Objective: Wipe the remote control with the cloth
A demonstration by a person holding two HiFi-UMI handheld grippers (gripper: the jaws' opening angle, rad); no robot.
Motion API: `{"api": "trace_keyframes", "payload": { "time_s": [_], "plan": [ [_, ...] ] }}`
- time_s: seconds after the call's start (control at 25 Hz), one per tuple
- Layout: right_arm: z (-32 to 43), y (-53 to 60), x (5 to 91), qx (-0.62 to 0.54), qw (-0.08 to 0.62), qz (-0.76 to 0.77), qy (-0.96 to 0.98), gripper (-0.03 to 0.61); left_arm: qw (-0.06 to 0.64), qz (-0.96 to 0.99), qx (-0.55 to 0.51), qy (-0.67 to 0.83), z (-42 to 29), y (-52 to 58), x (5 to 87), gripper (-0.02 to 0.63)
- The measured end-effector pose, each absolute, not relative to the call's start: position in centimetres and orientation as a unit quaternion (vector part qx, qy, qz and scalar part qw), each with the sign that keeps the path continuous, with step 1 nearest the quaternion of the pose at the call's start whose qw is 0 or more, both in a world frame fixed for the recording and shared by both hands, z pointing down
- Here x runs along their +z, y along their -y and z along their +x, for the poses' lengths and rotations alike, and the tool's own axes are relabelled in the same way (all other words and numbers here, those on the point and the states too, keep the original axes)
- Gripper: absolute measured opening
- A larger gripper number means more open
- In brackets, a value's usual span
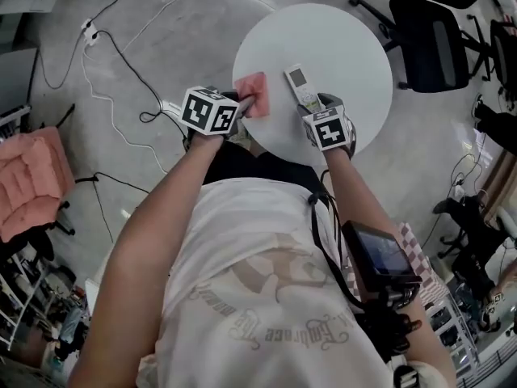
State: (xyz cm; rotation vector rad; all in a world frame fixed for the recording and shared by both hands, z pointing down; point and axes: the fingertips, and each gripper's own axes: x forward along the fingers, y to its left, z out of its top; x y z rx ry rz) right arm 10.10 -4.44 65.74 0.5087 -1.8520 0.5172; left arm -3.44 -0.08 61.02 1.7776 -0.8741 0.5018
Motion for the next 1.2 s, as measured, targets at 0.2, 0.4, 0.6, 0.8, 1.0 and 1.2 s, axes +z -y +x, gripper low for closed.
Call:
{"api": "trace_keyframes", "payload": {
  "time_s": [0.2,0.4,0.6,0.8,1.0,1.2],
  "plan": [
    [9.5,5.0,66.6,0.205,0.599,0.196,0.748,0.264,0.532,0.727,0.173,0.399,-5.4,-1.7,60.1,0.017],
    [9.8,4.5,67.3,0.239,0.627,0.209,0.711,0.258,0.537,0.719,0.146,0.416,-6.5,-3.3,59.3,0.017],
    [9.5,4.9,67.1,0.258,0.600,0.208,0.728,0.250,0.547,0.719,0.124,0.410,-6.0,-3.9,59.1,0.017],
    [9.0,4.0,66.2,0.401,0.475,0.227,0.750,0.247,0.557,0.726,0.106,0.389,-5.1,-4.0,59.2,0.017],
    [8.9,3.6,63.7,0.514,0.326,0.204,0.767,0.239,0.578,0.733,0.063,0.354,-2.8,-2.8,58.4,0.018],
    [7.2,3.9,58.4,0.555,0.167,0.140,0.803,0.241,0.599,0.737,0.007,0.312,-0.9,-1.7,57.1,0.018]
  ]
}}
